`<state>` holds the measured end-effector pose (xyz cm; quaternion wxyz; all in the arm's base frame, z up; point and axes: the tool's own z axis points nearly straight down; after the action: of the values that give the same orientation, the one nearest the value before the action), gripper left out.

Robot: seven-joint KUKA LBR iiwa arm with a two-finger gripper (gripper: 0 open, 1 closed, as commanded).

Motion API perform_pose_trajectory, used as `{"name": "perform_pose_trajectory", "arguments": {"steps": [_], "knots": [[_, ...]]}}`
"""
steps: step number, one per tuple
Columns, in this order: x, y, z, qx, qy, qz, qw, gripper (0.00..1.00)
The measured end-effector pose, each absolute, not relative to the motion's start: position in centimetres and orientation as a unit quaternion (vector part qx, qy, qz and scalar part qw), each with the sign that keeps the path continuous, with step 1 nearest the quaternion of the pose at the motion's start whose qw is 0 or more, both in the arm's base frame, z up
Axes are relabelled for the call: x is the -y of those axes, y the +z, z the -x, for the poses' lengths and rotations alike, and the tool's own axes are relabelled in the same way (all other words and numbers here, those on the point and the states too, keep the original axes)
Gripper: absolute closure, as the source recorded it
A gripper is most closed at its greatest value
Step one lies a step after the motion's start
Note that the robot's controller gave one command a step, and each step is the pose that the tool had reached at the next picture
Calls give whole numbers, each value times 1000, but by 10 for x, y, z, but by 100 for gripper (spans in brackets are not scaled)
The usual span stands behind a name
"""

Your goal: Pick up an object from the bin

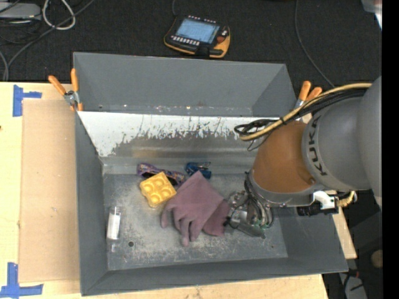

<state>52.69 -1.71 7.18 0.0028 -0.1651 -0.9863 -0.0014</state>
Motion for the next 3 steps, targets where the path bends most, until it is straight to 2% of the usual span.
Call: {"name": "perform_pose_trajectory", "arguments": {"steps": [1, 2, 3], "knots": [[11, 70, -493, 993, -1, 115, 10, 100], [19, 72, -521, 987, -1, 162, 4, 100], [9, 170, -505, 991, -1, 136, 10, 100]]}}
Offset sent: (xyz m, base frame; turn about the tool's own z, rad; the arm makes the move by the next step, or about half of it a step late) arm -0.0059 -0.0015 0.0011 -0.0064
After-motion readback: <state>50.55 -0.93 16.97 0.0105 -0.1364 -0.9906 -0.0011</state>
